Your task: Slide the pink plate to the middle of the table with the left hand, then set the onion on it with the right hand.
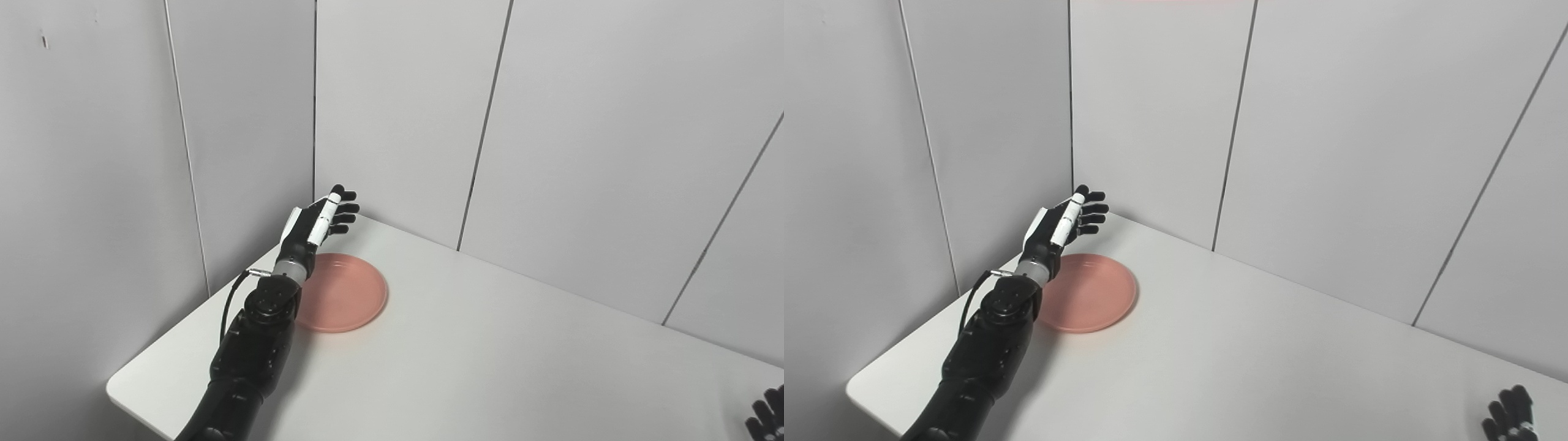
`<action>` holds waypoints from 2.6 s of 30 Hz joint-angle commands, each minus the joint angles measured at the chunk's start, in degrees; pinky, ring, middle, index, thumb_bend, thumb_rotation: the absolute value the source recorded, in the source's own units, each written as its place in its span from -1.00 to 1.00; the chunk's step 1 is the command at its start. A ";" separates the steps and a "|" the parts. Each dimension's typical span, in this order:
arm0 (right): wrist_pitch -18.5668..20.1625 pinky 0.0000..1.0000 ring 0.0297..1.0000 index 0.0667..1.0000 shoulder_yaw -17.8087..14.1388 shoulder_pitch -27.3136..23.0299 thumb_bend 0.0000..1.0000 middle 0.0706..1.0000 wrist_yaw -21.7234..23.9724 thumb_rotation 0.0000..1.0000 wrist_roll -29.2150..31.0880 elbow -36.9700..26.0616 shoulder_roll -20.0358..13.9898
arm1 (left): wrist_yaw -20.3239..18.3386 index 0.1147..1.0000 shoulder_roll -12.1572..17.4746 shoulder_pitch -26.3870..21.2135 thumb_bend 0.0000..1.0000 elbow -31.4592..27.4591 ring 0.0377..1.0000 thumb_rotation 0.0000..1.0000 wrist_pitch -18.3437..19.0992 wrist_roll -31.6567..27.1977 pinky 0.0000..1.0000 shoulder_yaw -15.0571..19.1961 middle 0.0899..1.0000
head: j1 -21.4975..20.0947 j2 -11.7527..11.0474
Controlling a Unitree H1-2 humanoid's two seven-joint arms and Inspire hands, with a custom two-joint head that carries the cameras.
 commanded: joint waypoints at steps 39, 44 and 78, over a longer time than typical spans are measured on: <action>0.44 1.00 0.98 1.00 0.23 4.26 0.37 0.96 0.16 0.78 0.39 1.58 0.97 | -8.01 0.48 12.57 -8.69 0.15 26.32 0.55 1.00 -11.97 -5.51 0.55 1.11 0.52 | -0.10 0.90; 0.65 1.00 0.97 1.00 0.16 4.30 0.39 0.95 0.52 0.76 0.90 1.40 0.82 | -8.89 0.50 11.45 -8.15 0.16 27.24 0.57 1.00 -12.44 -6.74 0.56 1.44 0.54 | -0.08 1.12; 2.15 1.00 0.96 1.00 -0.05 4.56 0.44 0.94 -0.11 0.76 0.85 -0.20 0.61 | -15.04 0.49 6.74 -6.17 0.22 28.08 0.57 1.00 -14.73 -11.32 0.56 1.40 0.54 | -0.79 1.88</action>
